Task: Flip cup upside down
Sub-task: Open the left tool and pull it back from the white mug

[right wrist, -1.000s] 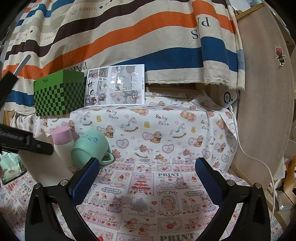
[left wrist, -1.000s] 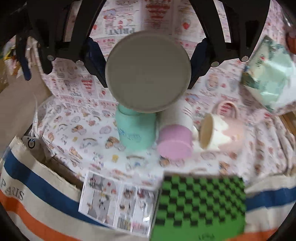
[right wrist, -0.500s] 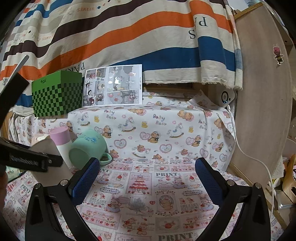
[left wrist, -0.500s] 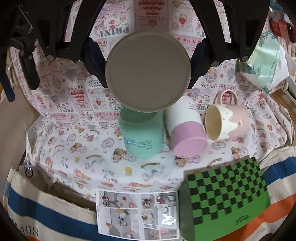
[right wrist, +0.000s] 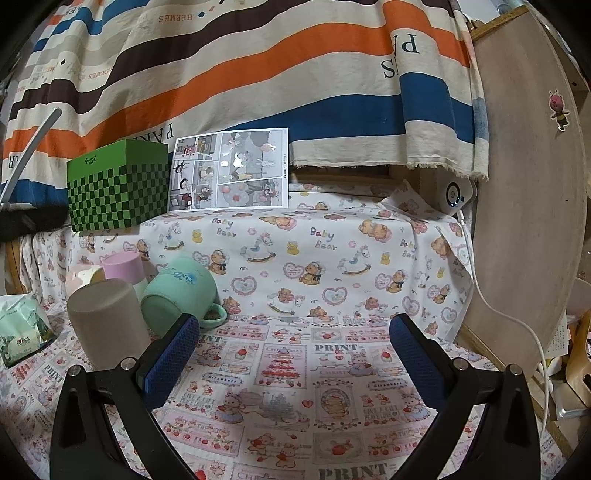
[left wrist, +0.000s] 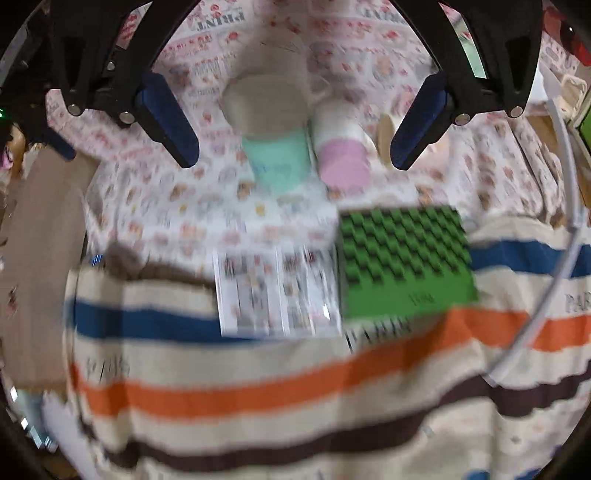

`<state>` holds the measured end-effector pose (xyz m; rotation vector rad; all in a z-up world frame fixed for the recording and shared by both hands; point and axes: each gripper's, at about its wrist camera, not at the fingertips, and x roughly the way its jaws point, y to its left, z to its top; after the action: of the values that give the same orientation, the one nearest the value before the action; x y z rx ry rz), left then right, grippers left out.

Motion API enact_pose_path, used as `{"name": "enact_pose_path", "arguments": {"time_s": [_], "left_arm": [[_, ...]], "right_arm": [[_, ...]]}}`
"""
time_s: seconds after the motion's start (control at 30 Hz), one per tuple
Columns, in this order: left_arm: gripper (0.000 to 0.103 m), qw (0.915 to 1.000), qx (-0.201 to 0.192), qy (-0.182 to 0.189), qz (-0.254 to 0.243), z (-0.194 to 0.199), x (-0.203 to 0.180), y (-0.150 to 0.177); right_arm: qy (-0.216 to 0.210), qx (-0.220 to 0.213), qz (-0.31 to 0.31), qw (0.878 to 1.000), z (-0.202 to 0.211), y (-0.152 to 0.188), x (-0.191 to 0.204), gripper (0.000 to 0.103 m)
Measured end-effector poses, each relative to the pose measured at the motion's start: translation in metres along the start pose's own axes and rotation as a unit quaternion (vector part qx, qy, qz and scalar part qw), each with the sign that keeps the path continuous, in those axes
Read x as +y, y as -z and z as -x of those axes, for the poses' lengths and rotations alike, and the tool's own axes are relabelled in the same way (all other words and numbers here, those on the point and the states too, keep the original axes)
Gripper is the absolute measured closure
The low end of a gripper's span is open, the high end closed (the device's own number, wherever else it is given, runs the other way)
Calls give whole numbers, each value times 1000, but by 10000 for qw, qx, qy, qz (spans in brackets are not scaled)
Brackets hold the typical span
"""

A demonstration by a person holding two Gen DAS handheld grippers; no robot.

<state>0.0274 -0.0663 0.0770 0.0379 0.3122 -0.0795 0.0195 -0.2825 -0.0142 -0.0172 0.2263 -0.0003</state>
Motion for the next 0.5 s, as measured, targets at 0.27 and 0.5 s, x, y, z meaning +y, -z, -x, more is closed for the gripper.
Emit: {"name": "enact_pose_path", "arguments": {"time_s": [0.27, 0.5], "left_arm": [[0, 9949, -999, -61, 97, 44, 39, 23], [0, 9968, -685, -250, 326, 35, 72, 46]], "right_arm": [[29, 4, -6, 10000, 0, 0, 1, 0], [3, 6, 5, 10000, 0, 0, 1, 0]]}}
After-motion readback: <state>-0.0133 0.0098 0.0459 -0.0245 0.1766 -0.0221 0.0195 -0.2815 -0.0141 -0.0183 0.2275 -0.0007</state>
